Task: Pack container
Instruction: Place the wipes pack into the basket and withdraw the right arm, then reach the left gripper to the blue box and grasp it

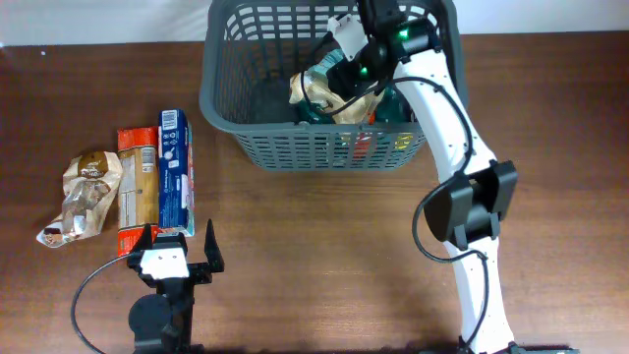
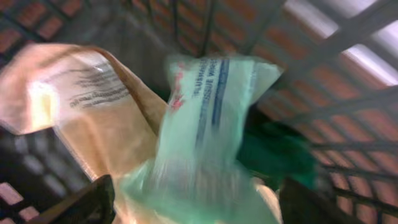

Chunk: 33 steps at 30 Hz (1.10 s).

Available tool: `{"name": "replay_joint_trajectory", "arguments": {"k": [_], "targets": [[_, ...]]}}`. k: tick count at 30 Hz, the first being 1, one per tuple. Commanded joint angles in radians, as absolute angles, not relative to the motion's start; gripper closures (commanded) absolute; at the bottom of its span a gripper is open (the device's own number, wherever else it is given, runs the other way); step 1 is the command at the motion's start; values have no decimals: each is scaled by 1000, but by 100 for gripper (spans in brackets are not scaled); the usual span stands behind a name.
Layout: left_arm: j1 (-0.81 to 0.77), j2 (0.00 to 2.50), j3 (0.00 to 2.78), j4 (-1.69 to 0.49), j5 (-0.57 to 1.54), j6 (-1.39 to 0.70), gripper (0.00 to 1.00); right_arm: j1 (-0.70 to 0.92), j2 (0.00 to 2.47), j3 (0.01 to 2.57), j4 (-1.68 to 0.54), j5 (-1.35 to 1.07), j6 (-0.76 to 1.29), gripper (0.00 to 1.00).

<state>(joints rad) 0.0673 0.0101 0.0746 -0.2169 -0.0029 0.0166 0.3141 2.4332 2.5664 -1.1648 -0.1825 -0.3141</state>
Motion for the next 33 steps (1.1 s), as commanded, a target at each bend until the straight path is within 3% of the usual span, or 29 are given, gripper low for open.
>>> {"name": "replay_joint_trajectory", "arguments": {"k": [1,3,7,11,19,29,33], "targets": [[65,6,66,-214,4,11,1,279,2239,2644,-1166,-164,-263,17],[65,6,66,-214,4,11,1,250,2159,2645,-1163,-164,-263,10],[65,6,66,-214,4,11,1,151,2004,2645,-1175,-163,-225,7],[65,6,66,-214,4,11,1,-60,1890,2636,-1207,-164,-154,5],[65,6,66,-214,4,11,1,-390,1860,2547,-1293,-178,-53,4],[66,6,66,-205,-21,15,1,-456,1871,2091,-1295,-239,-13,1],[66,8,75,-138,-31,-92,1,-456,1871,2002,-1270,-239,-13,1]]}}
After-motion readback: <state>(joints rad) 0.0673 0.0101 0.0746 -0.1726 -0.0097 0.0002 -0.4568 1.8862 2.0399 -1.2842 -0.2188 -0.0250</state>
